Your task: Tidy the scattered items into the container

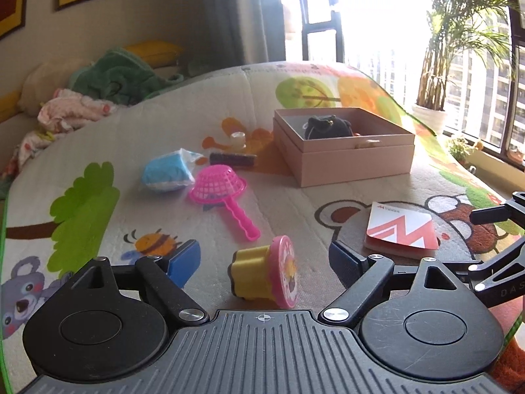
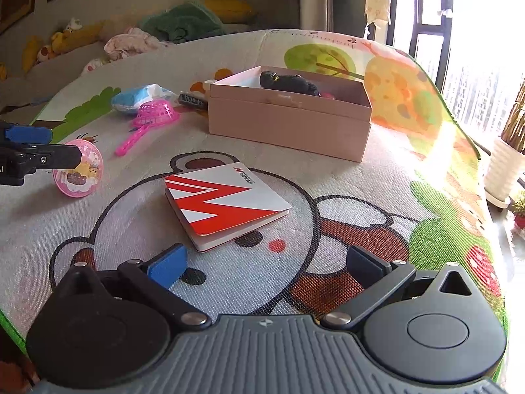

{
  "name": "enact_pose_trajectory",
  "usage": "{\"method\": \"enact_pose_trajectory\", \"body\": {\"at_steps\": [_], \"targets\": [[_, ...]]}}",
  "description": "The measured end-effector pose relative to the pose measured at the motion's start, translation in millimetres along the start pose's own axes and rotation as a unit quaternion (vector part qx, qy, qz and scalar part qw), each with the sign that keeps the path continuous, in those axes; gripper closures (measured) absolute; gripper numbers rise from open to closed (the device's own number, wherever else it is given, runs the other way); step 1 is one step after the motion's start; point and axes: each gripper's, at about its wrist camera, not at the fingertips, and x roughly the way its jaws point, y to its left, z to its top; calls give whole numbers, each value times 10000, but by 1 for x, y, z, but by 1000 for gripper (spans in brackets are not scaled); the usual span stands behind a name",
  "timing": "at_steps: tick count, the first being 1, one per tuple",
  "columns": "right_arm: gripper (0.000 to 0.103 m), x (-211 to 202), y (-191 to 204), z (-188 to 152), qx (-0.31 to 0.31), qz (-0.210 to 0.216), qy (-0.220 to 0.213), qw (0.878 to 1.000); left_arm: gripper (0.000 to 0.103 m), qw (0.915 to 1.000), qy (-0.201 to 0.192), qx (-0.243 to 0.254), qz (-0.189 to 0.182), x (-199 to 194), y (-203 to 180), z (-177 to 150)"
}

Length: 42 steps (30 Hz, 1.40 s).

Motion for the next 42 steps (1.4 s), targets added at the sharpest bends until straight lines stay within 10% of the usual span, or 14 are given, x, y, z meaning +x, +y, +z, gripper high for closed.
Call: {"method": "enact_pose_trajectory", "body": {"at_steps": [4,11,18,21,27,42], "targets": [[0,-26,25,23,-527,640,-604,9947,9,9985,-7,-465,273,-6,28,0],[7,-5,88,59,-1024,2064,-379,9724,7,9934,-185,-1053,426,-13,63,3],[23,49,120,69,-1097,2184,103,9696,6,9824,-45,-1785,556,-16,109,-15],[49,60,119,72,-1078,2302,365,9665,6,9784,-6,-1992,544,-15,121,-23],[50,43,134,84,-2161,1721,299,9606,6,9758,-7,-2140,447,-15,126,-30],[50,15,200,57,-5680,989,-31,8170,2,9814,-124,-1880,-377,-22,99,-16]]}}
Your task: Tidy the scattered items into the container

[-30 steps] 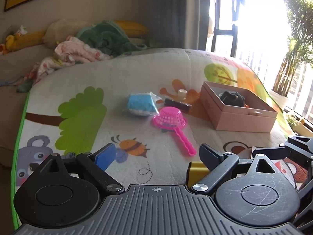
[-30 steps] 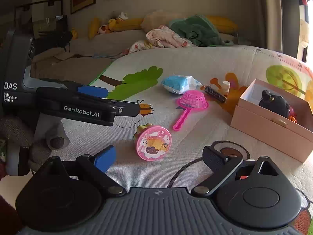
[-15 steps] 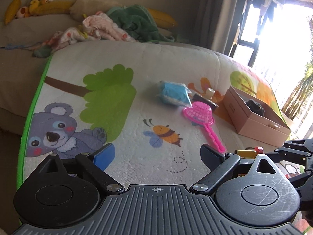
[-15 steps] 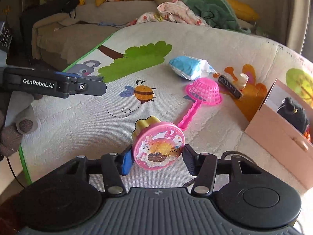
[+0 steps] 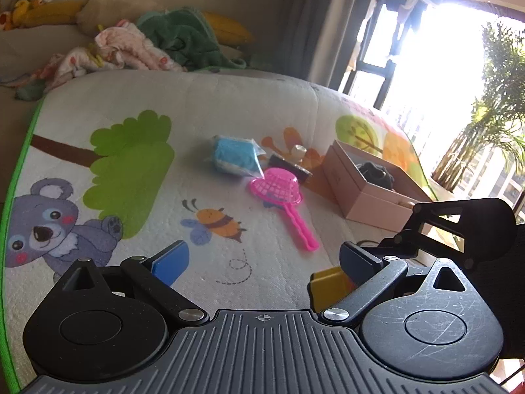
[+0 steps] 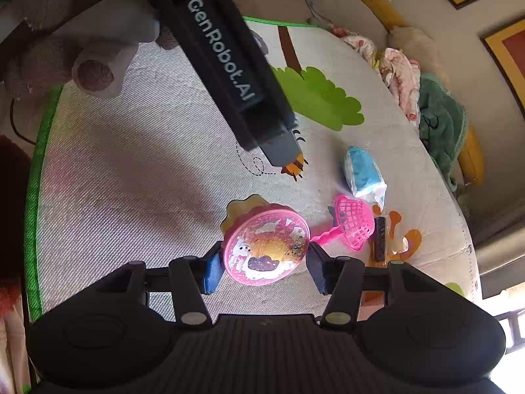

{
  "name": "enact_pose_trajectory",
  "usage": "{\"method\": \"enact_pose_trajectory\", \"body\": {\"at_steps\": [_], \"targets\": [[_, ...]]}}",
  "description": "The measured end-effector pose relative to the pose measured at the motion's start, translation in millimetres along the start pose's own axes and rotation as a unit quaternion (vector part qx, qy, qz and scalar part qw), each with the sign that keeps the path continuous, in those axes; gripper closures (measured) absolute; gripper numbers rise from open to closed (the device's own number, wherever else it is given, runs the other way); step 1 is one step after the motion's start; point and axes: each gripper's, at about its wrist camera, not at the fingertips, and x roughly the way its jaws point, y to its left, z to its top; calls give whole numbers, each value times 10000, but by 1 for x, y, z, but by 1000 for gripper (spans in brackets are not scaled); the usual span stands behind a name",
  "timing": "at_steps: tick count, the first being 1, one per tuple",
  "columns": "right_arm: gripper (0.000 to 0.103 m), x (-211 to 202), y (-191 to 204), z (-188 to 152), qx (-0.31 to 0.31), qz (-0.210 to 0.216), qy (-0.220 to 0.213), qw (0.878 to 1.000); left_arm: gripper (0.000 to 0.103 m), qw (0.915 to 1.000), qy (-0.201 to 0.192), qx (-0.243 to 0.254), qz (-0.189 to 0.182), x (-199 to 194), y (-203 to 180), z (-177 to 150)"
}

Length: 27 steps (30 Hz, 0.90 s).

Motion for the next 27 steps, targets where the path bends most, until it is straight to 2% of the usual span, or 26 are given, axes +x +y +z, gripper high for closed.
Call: {"method": "enact_pose_trajectory", "body": {"at_steps": [4,7,10,13,16,18,20,23,25,27], "targets": [[50,2,6,5,-137,-10,-71,9999,2,9996,99,258,-80,6,-12,-3],[49,0,4,8,4,-6,-173,9998,2,9990,200,389,109,12,-14,-7],[40,-6,-3,5,276,-3,-249,9993,2,9992,227,276,168,12,-7,-9],[29,-18,-16,-8,900,75,-378,9952,1,9994,203,157,217,9,-2,-10],[20,-33,-34,-36,2116,135,-464,9762,1,9995,211,97,224,11,-1,-13],[14,-40,-41,-62,2947,0,-471,9544,0,9994,212,90,239,14,-3,-16],[10,-43,-44,-93,3636,-345,-375,9302,0,9993,264,58,245,18,-6,-20],[9,-36,-41,-135,4172,-705,87,9060,0,9993,347,31,116,25,-14,-23],[9,-32,-35,-156,4376,-737,316,8956,0,9994,326,114,34,27,-22,-23],[9,-30,-32,-170,4443,-771,400,8917,0,9993,303,233,11,28,-31,-23]]}}
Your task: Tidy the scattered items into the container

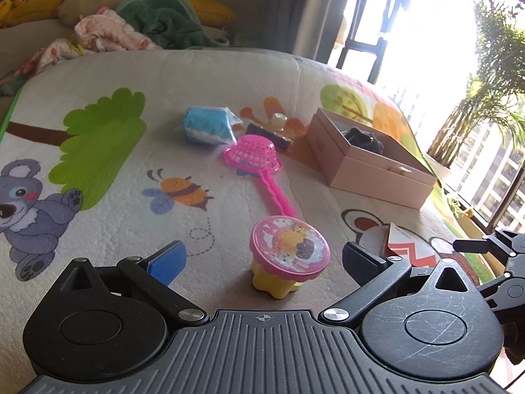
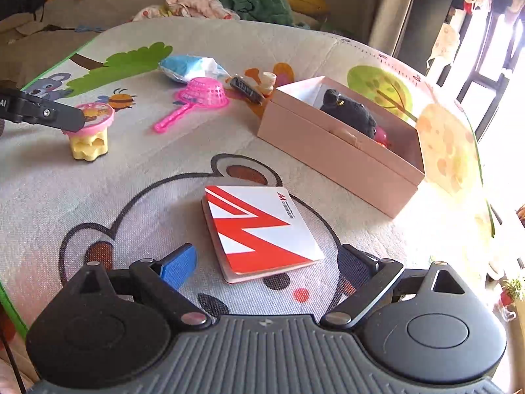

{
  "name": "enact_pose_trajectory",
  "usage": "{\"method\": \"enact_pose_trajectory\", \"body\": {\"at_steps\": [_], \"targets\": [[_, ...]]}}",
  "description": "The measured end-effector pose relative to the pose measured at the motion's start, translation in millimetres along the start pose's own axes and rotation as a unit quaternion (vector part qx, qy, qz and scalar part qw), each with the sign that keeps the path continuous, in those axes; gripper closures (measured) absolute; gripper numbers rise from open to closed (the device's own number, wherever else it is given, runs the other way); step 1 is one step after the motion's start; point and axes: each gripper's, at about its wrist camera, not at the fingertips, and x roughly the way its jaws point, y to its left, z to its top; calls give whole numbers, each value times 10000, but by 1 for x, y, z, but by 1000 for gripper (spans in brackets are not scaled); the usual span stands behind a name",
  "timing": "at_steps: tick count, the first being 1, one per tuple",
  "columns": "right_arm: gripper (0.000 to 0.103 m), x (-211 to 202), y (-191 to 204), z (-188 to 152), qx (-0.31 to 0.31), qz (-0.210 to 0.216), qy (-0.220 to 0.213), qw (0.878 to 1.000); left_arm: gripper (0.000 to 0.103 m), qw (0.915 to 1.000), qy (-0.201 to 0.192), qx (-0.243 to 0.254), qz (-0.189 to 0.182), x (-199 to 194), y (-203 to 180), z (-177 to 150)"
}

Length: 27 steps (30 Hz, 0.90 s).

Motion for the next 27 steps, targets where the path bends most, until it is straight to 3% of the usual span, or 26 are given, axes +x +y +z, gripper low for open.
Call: {"method": "enact_pose_trajectory", "body": {"at_steps": [3,7,11,13,15,18,21,27], "targets": [[7,2,-9,-7,-56,-143,-110,9998,0,9998,35,183,-16,3,-10,0],[5,11,-22,-14,-434,-998,-243,9938,0,9993,123,353,-67,5,-20,-3],[5,23,-55,-15,-145,-1794,-20,9837,0,9990,209,379,-92,10,-24,-6],[5,13,-68,-13,311,-1471,-82,9886,0,9990,226,382,-105,11,-24,-6],[0,-2,-80,-7,959,-687,-283,9926,0,9990,247,361,-121,12,-24,-7],[0,-8,-79,5,1451,232,-500,9879,0,9989,274,360,-116,13,-24,-8],[0,10,-61,21,1335,538,-443,9886,0,9990,258,343,-94,10,-23,-8],[0,63,-45,38,1159,607,-53,9914,0,9995,218,233,63,2,-14,-9]]}}
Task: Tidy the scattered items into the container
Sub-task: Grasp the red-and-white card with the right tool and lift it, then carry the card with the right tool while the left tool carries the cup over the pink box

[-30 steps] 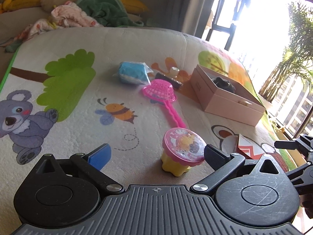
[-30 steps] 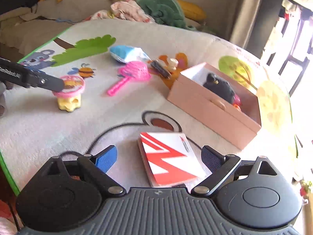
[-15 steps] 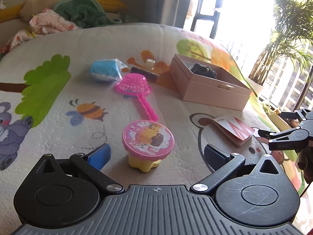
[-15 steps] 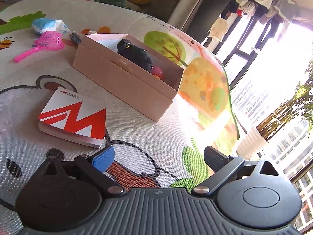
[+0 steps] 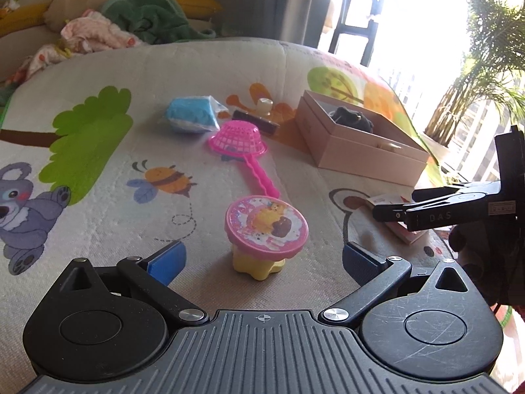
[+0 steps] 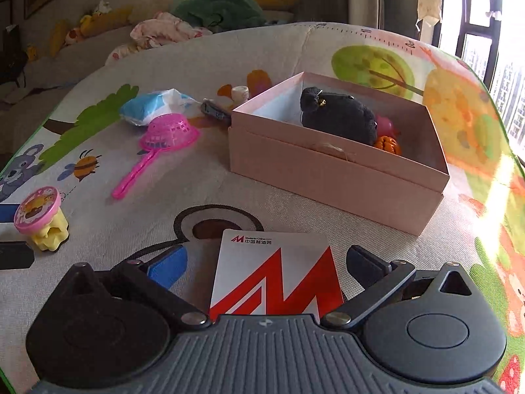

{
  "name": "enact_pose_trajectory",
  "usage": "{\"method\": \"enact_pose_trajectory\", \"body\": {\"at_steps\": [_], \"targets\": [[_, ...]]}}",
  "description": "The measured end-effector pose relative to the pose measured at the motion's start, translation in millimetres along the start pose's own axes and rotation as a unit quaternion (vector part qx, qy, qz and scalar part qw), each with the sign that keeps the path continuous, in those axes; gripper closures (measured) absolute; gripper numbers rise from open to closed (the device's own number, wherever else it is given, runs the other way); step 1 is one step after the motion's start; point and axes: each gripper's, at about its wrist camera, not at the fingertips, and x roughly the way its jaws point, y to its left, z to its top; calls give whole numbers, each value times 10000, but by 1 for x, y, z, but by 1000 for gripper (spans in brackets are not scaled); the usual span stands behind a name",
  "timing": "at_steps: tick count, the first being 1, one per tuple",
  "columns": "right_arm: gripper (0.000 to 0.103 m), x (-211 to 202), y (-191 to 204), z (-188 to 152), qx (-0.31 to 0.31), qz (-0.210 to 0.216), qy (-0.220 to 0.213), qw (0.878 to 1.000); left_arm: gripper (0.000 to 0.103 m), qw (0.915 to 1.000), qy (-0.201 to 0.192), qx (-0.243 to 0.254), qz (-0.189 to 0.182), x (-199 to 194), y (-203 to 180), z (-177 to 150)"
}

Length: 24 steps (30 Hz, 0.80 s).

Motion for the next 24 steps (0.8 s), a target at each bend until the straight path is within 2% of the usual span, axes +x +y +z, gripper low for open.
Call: {"method": "enact_pose_trajectory", "body": {"at_steps": [2,4,6,9,14,19,21,22,23,24], "targets": [[2,10,-4,1,125,-16,114,9999,0,10000,2,-30,36,-1,3,0],[12,12,-6,0,191,125,262,9994,0,10000,10,-51,49,-1,5,-1],[23,6,-4,-3,88,86,192,9997,0,10000,16,-43,47,0,5,-1],[23,-8,-3,-9,73,60,115,9999,0,9999,-25,89,72,1,0,1],[23,-43,-2,-19,67,-30,-212,9997,0,9974,-99,567,433,4,-12,5],[23,-76,-7,-23,213,-38,-511,9985,0,9941,-192,892,588,8,-23,12],[23,-85,-9,-24,250,-27,-580,9980,6,9917,-223,1065,678,10,-30,13],[23,-89,-9,-24,255,-37,-613,9978,23,9905,-186,1165,706,12,-33,14],[23,-92,-9,-25,260,-46,-636,9976,32,9895,-134,1243,729,13,-35,14],[23,-94,-9,-26,264,-43,-649,9975,29,9891,-124,1268,744,15,-37,13]]}}
